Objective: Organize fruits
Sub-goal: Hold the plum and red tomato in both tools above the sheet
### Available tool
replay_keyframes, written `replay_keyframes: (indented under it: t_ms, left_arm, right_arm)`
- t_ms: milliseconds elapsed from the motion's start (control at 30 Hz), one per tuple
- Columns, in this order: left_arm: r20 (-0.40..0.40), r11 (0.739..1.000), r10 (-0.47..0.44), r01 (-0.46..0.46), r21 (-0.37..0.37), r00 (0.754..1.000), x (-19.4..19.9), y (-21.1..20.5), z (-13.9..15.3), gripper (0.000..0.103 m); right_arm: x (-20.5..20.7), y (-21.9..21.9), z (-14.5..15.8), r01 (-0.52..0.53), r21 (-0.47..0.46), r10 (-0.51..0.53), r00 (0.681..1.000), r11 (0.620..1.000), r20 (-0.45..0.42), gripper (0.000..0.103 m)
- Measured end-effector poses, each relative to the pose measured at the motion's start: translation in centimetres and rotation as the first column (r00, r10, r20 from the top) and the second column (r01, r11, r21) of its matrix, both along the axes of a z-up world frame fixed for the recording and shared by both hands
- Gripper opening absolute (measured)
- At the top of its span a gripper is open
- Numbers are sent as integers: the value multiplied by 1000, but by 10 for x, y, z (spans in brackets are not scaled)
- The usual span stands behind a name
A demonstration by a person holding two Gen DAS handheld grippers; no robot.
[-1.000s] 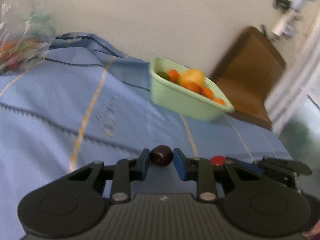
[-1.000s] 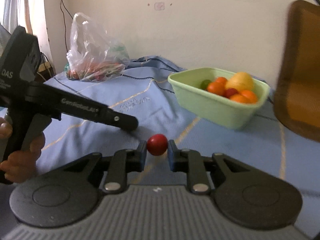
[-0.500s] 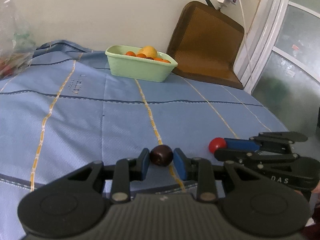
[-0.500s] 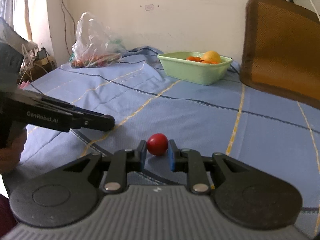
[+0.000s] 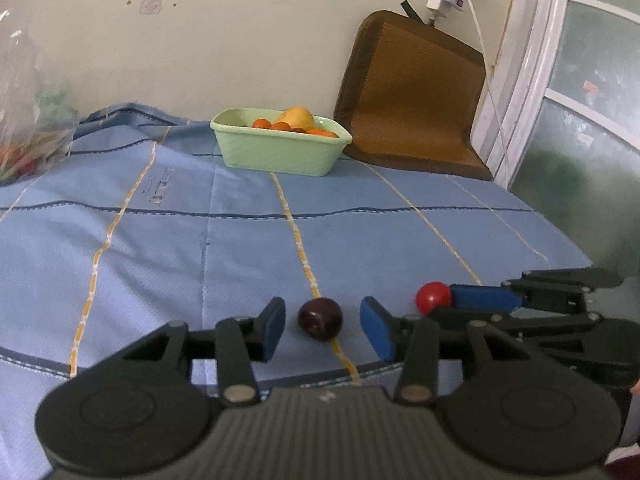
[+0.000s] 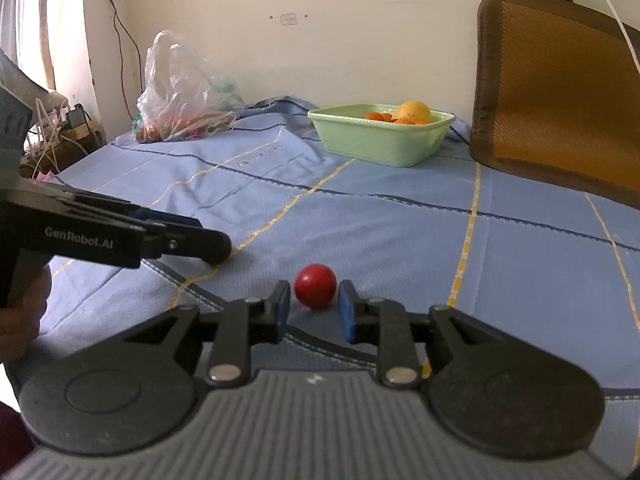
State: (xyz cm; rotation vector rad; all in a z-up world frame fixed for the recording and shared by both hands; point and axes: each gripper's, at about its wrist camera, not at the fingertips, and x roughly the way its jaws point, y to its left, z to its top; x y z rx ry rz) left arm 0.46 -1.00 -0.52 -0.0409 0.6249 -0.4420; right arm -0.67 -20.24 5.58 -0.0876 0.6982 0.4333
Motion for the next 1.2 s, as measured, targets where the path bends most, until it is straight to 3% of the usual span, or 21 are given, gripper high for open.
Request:
replay_keyframes:
  t_ms: [200,333,367,600,1200]
  left_arm:
    - [1,998,29,-29,52,1000,1,-7,-5,42]
    - [8,996,46,-47,77,999,0,-10,-6,34]
    - [4,997,39,-39,70,999,0,-10,-6,27]
    - [24,993,49,-51,107,999,-7,-17,-7,27]
    - [45,994,47,-52,101,998,-14,-16,-12,29]
  right_arm:
    - [1,3,-4,-5,-8,5,1000,1000,13,29]
    - [0,9,-8,-3,-12,3,1000,1000,20,29]
    - [-1,9,-7,-3,-13,3,1000,1000,24,26]
    - [-5,10,-8,20,6,-20,1000,1000,23,26]
    - [-11,17,-11,58,-14,-57,997,998,49,27]
